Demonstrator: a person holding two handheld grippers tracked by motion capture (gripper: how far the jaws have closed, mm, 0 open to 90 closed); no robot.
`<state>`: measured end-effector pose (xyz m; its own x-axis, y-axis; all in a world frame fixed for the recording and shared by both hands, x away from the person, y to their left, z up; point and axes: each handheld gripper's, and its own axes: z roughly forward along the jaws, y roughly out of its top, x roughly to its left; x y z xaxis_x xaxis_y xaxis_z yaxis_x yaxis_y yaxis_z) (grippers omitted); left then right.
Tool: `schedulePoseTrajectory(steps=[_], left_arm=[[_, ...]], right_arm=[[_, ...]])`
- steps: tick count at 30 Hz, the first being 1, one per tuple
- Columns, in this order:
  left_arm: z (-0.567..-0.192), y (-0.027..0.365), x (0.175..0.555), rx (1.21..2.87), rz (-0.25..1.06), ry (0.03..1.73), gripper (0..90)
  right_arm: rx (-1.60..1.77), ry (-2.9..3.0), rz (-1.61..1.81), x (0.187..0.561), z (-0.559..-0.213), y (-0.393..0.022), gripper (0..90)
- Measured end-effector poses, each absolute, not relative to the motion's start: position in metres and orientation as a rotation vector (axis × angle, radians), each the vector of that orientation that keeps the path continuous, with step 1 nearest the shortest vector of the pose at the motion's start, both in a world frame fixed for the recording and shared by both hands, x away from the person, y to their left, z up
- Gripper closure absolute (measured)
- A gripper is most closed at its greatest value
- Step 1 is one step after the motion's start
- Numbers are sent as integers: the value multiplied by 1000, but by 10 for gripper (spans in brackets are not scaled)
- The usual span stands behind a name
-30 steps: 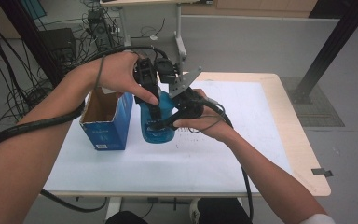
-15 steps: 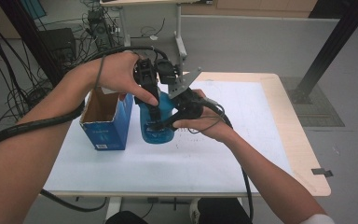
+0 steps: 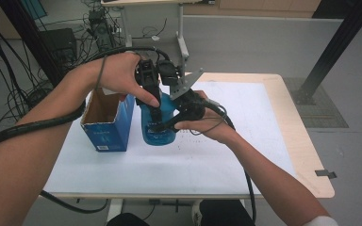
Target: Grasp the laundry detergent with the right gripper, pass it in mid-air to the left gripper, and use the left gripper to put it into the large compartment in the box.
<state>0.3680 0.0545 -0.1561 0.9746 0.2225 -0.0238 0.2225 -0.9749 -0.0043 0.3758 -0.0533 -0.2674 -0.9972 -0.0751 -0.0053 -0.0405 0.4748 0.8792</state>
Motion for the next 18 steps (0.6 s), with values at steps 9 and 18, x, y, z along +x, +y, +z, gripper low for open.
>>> schedulePoseTrajectory(steps=[9, 18], left_arm=[[-157, 54, 369, -3124, 40, -353, 373], [-157, 54, 369, -3125, 35, -358, 373]], right_arm=[[101, -2668, -1588, 376, -268, -54, 434], [93, -2660, -1583, 376, -268, -54, 432]])
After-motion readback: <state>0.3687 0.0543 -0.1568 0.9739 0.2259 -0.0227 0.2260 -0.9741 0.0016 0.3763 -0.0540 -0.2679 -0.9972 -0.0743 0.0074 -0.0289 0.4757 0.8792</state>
